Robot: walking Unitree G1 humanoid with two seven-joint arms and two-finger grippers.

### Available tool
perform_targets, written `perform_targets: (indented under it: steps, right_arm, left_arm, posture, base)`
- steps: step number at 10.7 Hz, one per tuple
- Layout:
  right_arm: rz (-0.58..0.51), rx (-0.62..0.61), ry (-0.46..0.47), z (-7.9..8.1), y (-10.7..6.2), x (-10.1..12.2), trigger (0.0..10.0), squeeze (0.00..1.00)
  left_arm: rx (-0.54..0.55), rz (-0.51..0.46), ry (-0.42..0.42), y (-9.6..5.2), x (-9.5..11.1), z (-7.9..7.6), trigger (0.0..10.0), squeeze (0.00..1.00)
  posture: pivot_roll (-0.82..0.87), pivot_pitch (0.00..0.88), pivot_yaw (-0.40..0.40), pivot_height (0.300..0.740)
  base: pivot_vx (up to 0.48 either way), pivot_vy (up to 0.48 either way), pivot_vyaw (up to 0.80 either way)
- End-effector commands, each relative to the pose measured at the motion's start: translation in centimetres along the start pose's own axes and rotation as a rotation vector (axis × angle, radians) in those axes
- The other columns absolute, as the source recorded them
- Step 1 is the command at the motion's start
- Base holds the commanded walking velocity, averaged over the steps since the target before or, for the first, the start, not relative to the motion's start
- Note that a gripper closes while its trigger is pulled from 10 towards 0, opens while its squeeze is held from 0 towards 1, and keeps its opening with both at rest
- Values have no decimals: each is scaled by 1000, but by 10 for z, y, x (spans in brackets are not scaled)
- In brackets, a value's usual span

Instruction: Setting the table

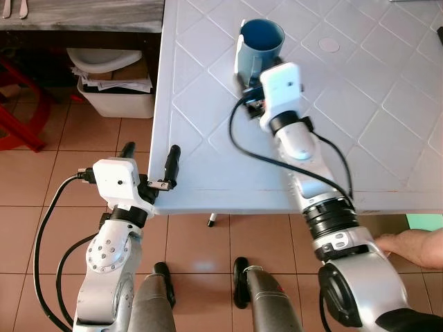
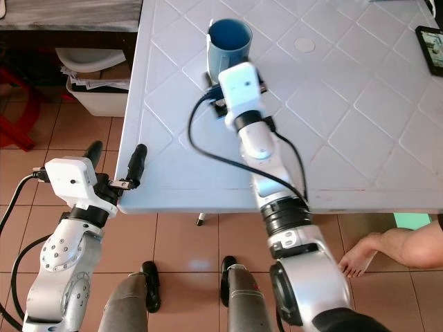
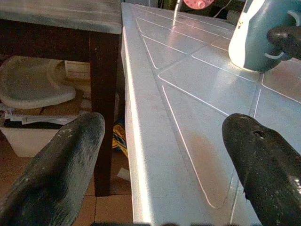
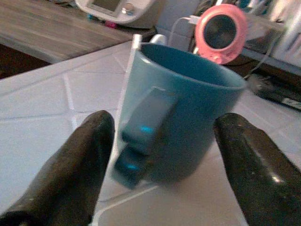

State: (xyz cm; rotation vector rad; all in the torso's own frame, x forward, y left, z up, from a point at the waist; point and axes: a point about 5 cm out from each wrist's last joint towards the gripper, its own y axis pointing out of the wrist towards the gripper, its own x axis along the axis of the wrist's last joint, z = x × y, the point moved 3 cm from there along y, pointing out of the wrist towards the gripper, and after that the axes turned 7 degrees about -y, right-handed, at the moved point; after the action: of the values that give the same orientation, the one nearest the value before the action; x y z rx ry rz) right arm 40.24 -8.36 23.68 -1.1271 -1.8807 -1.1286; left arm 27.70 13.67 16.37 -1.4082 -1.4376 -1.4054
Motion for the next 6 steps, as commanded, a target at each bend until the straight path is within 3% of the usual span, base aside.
perform_targets:
  steps: [1,3,6]
  right_arm:
    - [21,-30,-8,-5,-4,-8,0,0]
    - [40,-67,-18,-15,-3,-13,0,0]
    - [47,-75,-17,-16,-1,-15,0,0]
  left_arm:
    - [-7,8,3,-2,-3,-2,10000,0]
    - [-10,8,11,0,-3,-2,10000,0]
    - [-9,7,32,1,-4,0,10000,0]
  posture:
    - [10,334,-51,740]
    - [12,330,-50,740]
    - [20,321,-48,740]
  base:
    - [0,0,0]
    - [0,0,0]
    - [0,0,0]
